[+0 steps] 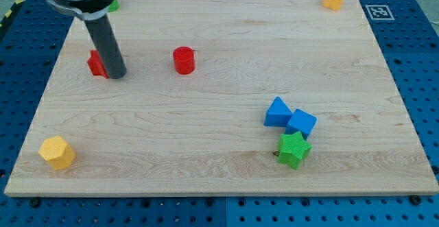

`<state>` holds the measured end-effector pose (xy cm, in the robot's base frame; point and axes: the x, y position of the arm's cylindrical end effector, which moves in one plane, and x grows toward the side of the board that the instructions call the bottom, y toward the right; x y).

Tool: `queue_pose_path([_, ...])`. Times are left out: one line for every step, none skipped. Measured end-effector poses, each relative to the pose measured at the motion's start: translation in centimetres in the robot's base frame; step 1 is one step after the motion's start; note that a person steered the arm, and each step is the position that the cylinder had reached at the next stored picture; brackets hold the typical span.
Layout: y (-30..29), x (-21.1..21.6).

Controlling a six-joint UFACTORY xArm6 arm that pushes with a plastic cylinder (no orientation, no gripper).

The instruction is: Push the red circle towards the bottom center of the board

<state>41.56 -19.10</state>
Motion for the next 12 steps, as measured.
queue_pose_path([-1.3,-0.4])
queue_pose_path([-1.5,-0.4])
queue_pose_path([-0.8,-0.5])
queue_pose_path([2.4,-2.4])
queue_pose_path([7.2,-4.9])
queue_pose_path([11.5,-5.7])
queue_pose_path([13.3,-5.7])
queue_pose_path([13.4,-5.3])
queue_pose_path([13.2,-4.9])
queue_pose_path([13.2,-3.8])
queue_pose_path([13.2,-1.8])
queue_pose_path([12.6,1.4])
